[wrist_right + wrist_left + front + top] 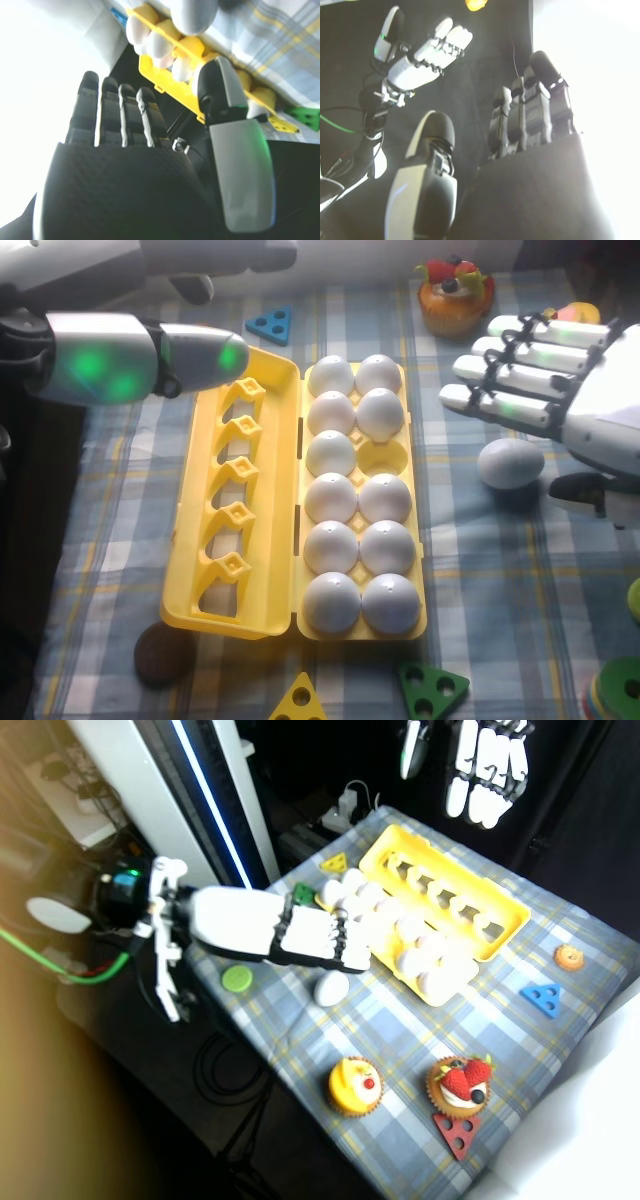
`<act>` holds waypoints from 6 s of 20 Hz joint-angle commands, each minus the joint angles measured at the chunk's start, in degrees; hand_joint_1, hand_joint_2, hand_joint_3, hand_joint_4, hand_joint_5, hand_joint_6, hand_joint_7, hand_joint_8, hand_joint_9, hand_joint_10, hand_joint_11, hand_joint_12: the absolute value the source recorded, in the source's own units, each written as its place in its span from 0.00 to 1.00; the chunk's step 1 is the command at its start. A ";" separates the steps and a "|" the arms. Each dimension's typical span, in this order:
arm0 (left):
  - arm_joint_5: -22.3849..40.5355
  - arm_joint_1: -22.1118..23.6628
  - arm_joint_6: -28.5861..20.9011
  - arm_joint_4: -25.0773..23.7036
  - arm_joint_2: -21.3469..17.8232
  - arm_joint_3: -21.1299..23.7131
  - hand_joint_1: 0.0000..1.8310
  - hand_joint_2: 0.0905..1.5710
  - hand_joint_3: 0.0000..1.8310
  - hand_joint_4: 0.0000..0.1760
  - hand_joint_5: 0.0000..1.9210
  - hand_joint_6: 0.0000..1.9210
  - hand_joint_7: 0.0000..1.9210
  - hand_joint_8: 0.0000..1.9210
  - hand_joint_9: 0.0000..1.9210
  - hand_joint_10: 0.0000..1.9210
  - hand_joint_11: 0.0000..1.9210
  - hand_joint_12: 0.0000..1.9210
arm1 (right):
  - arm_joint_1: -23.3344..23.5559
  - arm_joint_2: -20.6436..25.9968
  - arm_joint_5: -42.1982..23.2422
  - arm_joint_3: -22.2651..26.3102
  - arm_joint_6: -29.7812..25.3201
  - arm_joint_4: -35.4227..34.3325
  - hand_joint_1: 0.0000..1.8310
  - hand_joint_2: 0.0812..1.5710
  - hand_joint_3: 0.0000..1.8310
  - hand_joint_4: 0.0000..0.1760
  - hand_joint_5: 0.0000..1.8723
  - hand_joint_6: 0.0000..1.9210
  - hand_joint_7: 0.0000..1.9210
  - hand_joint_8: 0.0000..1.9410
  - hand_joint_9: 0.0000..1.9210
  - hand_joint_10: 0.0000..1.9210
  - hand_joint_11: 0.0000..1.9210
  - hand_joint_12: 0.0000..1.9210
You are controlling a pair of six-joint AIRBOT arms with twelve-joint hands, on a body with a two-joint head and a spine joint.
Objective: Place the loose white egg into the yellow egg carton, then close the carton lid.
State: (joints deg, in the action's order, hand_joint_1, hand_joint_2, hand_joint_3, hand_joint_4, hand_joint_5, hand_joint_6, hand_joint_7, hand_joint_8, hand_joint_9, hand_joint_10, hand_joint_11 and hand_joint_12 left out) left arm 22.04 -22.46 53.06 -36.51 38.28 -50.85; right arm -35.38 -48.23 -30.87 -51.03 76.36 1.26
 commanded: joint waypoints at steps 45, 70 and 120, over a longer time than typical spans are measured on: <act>5.77 -0.84 -0.06 4.41 -1.36 0.19 0.18 0.89 0.00 0.08 0.10 0.00 0.09 0.00 0.10 0.00 0.00 0.61 | 14.13 -11.36 -5.95 -7.43 -11.87 7.53 0.20 0.82 0.01 0.00 0.00 0.00 0.00 0.00 0.00 0.00 0.00 0.00; 26.45 -36.65 -29.90 27.36 7.38 -11.89 0.00 0.89 0.00 0.00 0.00 0.00 0.00 0.00 0.03 0.00 0.00 0.64 | -1.90 11.47 -19.62 9.41 -1.41 2.60 0.14 0.85 0.01 0.16 0.00 0.00 0.00 0.00 0.00 0.00 0.00 0.00; 28.66 -11.84 -11.79 14.26 1.45 -4.35 0.08 0.87 0.00 0.00 0.02 0.00 0.01 0.00 0.01 0.00 0.00 0.37 | -10.20 17.88 -35.32 12.73 -0.76 -5.12 0.24 0.82 0.00 0.37 0.00 0.00 0.00 0.00 0.02 0.01 0.00 0.26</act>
State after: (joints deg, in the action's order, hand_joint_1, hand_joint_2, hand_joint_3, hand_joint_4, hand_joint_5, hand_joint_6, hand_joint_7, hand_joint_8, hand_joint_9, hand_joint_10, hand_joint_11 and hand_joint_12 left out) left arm 42.44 -35.77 41.95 -24.01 39.53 -55.16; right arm -46.04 -30.79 -57.82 -38.52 75.29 -3.25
